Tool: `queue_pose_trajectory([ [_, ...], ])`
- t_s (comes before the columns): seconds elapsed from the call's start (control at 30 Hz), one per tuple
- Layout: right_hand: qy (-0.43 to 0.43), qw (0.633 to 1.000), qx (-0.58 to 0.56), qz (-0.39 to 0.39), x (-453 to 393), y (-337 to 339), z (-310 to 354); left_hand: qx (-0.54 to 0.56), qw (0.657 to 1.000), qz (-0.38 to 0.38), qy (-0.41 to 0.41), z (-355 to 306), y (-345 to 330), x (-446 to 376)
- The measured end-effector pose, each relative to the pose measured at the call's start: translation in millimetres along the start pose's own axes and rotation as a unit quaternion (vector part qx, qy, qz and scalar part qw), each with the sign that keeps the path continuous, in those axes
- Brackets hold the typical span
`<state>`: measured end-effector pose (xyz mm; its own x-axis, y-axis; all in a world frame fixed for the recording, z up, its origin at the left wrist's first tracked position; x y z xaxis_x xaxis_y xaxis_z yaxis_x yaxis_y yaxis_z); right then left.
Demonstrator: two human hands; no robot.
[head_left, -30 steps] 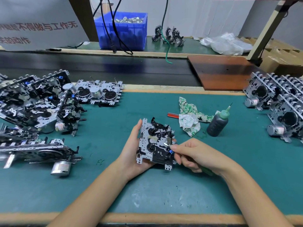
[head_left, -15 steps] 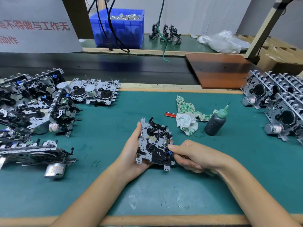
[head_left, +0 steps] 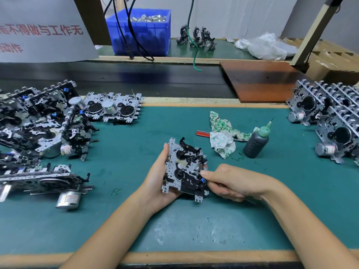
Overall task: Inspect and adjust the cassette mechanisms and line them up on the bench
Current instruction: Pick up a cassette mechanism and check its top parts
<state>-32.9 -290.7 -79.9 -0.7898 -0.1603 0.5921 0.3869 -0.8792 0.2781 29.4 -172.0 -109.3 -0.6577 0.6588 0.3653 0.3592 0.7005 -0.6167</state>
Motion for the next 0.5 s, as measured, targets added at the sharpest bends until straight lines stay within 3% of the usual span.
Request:
queue_pose_trajectory([
  [0.3, 0.056, 0.973, -0.208, -0.079, 7, 22, -8, 0.111, 0.993, 0.029, -0.025, -10, -4, 7],
  [0.5, 0.071, 0.972, -0.210, -0.083, 10, 24, -9, 0.177, 0.983, 0.040, -0.030, -13, -4, 7],
])
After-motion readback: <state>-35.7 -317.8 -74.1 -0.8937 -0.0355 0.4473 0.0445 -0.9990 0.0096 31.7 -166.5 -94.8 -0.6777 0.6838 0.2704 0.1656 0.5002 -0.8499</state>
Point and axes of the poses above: each hand's wrist, its own x-axis away from the middle knuckle, its own y-axis out of the back of the hand, z = x × y, the point moved 6 cm from there along -x, towards the middle knuckle, and after that the axes turned 8 degrees about -y, right-handed, at the moved point
